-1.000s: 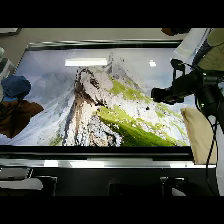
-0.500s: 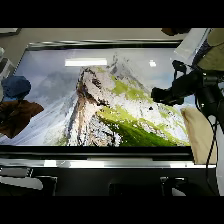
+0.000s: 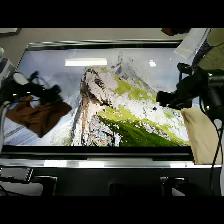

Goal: Fold the clothes and pants, and hang the long-sleeved shirts on hangers.

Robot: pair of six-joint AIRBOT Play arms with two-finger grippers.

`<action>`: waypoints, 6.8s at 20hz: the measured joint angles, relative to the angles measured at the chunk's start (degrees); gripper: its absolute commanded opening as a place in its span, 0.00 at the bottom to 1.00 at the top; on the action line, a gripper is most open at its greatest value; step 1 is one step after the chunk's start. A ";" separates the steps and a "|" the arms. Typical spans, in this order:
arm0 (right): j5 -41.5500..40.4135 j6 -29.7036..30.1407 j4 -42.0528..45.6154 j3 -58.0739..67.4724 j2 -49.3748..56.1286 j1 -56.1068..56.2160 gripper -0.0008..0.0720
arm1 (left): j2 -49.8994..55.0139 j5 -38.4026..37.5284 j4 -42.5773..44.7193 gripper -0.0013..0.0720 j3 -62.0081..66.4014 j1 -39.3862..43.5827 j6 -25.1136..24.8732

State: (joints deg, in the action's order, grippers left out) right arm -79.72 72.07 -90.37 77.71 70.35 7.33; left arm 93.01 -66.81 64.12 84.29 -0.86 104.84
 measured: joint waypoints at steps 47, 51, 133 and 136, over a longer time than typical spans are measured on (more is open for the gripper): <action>25.40 26.49 -55.58 -11.41 28.00 0.26 0.05 | -11.19 -3.30 -1.97 0.89 -9.27 -21.86 -9.97; 25.70 26.10 -54.86 -11.32 26.12 -0.46 0.05 | -10.78 2.08 -5.14 0.87 -16.68 -22.34 -14.82; 4.17 33.90 -39.23 -25.70 6.43 -30.45 0.68 | -19.26 -1.33 -9.77 0.67 -10.75 -33.44 -16.35; 7.41 38.25 -43.60 -36.20 4.90 -31.23 0.68 | -20.15 -2.38 -9.29 0.67 -10.97 -34.27 -16.46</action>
State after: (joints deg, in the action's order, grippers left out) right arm -72.31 110.32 -133.97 41.52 75.24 -23.90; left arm 72.86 -69.19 54.83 73.32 -35.14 88.38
